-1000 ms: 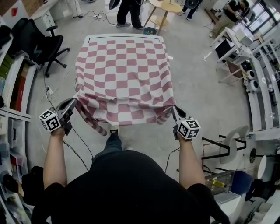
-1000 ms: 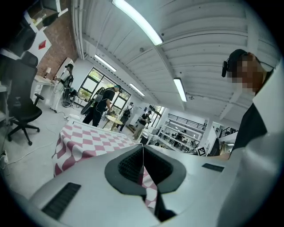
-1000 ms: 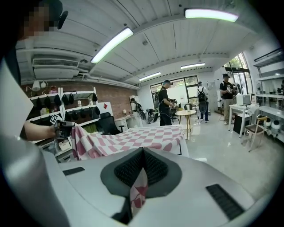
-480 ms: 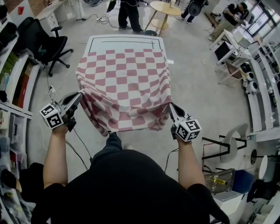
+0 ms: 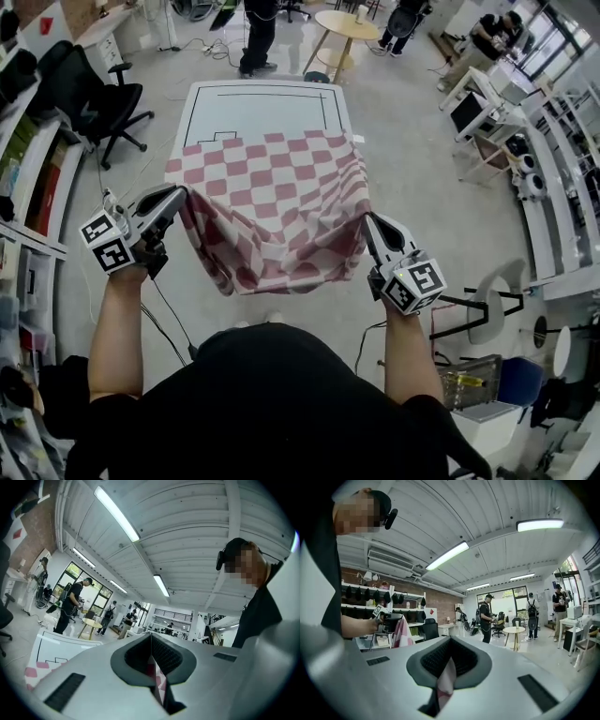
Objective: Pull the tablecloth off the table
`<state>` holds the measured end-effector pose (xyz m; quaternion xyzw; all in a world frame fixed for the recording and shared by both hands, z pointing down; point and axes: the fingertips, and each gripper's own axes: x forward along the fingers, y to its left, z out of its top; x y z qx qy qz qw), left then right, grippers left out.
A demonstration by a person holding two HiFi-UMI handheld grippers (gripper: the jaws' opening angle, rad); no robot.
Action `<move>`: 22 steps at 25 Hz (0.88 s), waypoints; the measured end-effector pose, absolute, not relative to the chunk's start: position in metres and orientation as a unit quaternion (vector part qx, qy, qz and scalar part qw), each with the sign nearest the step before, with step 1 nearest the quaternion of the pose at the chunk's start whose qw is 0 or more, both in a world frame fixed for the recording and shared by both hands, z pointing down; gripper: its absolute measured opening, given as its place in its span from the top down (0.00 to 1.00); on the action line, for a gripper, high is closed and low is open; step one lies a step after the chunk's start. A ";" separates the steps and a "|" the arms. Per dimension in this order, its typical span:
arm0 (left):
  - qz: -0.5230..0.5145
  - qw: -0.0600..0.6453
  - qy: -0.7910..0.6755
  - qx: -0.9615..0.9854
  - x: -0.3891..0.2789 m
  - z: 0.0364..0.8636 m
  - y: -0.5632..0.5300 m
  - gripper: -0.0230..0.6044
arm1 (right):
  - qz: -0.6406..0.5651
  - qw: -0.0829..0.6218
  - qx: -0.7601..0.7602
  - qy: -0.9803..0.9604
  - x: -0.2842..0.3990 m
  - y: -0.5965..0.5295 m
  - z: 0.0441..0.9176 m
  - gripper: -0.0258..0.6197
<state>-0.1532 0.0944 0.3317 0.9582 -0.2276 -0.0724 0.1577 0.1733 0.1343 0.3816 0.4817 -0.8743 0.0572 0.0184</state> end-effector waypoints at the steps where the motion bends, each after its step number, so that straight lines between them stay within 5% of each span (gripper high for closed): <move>1: -0.072 0.157 -0.225 0.959 -0.155 0.326 0.093 0.93 | 0.053 0.018 0.484 -0.873 0.169 0.136 0.372 0.91; 22: -0.070 0.115 -0.207 0.969 -0.160 0.186 0.096 0.93 | -0.042 -0.050 0.527 -0.847 0.135 0.146 0.185 0.91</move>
